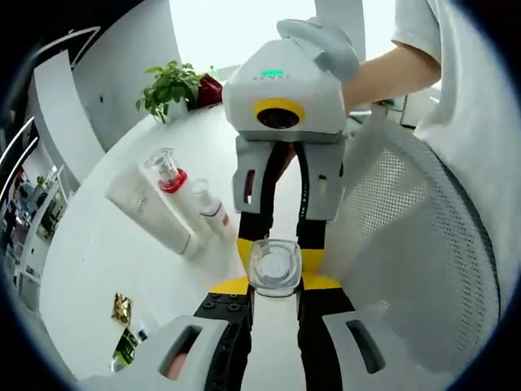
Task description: Arrange the skincare products in the storage area until every visible bottle or jar stands upright without overlapping.
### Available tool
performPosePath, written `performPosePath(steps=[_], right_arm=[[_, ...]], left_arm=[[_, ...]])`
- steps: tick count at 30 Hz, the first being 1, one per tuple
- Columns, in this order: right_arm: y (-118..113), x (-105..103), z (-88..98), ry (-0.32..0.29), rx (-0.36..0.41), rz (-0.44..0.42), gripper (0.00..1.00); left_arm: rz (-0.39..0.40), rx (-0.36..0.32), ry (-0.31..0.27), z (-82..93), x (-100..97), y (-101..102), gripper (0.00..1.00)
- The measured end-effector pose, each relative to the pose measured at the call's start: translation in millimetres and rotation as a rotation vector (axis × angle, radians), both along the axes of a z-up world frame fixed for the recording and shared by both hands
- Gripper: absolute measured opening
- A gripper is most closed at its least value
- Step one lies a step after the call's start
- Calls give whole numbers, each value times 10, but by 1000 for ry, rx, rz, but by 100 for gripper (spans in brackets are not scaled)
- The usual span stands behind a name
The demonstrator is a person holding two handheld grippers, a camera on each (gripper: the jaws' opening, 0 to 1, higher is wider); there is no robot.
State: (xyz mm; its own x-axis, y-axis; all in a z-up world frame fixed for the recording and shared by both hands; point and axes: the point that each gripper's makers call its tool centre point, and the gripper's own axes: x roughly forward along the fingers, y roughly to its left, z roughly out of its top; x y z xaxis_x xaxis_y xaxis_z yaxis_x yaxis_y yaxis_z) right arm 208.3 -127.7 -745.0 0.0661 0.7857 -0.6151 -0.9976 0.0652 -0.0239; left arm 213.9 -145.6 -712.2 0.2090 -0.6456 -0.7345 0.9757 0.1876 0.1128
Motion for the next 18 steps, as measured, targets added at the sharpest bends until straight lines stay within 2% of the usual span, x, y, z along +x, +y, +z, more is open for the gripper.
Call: performPosePath(steps=[5,18], right_arm=[[-54,104,-191,6,-38,-28,20],[-117,155,-379,26,-72,-76,20]], left_arm=[[6,16,11,-164,76,-13,24],[-26,30,39,-356,136,-79,24]])
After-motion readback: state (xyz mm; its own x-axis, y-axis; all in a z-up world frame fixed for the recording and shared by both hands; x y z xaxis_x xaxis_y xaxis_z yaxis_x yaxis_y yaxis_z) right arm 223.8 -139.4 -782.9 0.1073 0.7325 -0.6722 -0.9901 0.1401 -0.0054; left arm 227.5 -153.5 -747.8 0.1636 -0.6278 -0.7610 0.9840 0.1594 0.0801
